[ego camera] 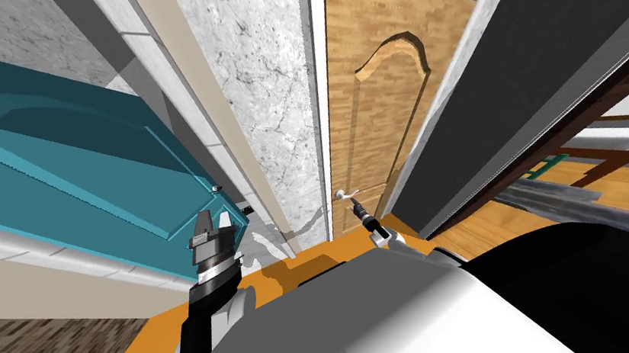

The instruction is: Pull the door open

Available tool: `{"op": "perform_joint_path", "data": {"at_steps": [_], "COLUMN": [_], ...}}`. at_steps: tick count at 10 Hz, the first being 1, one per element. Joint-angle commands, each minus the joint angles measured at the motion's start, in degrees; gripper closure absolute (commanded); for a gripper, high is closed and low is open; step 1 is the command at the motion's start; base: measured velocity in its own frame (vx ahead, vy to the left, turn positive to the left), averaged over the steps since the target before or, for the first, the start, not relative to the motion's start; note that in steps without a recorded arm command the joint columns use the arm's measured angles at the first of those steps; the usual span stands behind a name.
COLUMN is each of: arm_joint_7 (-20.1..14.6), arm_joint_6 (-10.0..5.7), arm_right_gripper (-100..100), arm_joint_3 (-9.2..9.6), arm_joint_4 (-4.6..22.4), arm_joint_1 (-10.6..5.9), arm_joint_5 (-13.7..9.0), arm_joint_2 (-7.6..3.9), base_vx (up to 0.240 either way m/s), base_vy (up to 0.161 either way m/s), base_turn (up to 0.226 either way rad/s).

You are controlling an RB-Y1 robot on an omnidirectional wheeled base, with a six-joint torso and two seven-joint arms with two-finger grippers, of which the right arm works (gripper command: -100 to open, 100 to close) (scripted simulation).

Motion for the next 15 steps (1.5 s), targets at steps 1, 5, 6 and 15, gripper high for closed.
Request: {"op": "perform_joint_path", "data": {"at_steps": [1, 5, 6, 15], "arm_joint_7": [0.17, 0.82, 0.82, 1.36], "arm_joint_6": [-0.53, -2.25, -2.25, -3.45], "arm_right_gripper": [-100, -100, -100, 100], "arm_joint_3": [-0.31, -0.80, -0.80, -1.23], "arm_joint_4": [2.09, 7.32, 7.32, 11.13], "arm_joint_1": [-1.00, -3.40, -3.40, -5.21], "arm_joint_5": [-1.55, -4.24, -4.24, -6.42], "arm_joint_2": [-0.73, -1.45, -1.45, -2.06], "base_vx": [0.079, 0.057, 0.048, 0.023], "base_vy": [0.005, -0.013, -0.017, -0.011], "base_turn": [0.180, 0.134, 0.071, 0.052]}}
